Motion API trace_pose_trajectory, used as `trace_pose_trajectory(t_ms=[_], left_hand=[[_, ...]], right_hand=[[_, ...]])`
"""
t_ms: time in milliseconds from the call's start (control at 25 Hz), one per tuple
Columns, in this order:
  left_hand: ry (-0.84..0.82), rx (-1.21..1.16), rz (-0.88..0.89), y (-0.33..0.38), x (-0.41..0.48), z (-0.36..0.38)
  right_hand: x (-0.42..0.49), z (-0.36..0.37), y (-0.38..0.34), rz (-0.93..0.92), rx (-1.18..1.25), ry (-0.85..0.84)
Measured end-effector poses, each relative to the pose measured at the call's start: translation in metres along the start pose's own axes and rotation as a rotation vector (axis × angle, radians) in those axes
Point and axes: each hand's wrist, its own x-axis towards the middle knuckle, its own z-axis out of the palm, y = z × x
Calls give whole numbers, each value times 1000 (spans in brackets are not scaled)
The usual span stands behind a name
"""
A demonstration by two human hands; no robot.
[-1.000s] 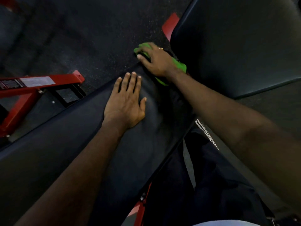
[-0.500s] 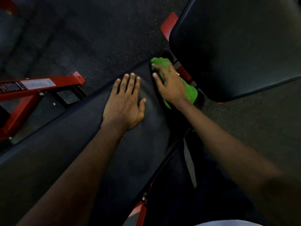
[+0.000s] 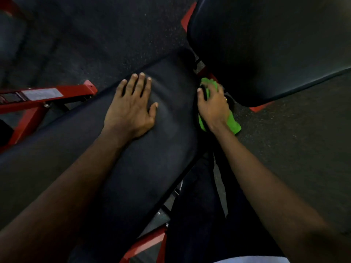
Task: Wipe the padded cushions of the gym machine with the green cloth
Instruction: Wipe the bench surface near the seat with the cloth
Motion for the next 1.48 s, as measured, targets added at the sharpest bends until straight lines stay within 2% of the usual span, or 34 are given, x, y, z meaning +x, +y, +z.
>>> trace_pose_trajectory(t_ms=[80,160,280,360,520,640,720,960,1160,1280,1480], left_hand=[[3,0,7,-1,1,1],[12,1,11,-1,2,3],[39,7,11,-2,2,5],[36,11,14,-4,0,6],[-1,-95,-55,12,14,0],[38,-142,-13,24,32,-2],[63,-86,-33,21,35,6],[83,-4,-59,22,34,19],[91,23,-69,22,34,20],[87,10,-67,22,35,19],[72,-5,-81,24,34,14]], right_hand=[[3,-3,5,20,-23,5],[-34,-7,5,-85,-61,18],[-102,-9,3,-236,-17,-52],[-100,-8,6,-271,11,-42],[-35,0,24,-116,-9,43],[0,2,40,51,-37,13],[1,-2,44,65,-36,3],[-82,-11,33,-282,59,-21],[-6,6,3,-571,44,-62],[26,12,-17,-464,60,-64],[-53,-5,17,-301,48,18]])
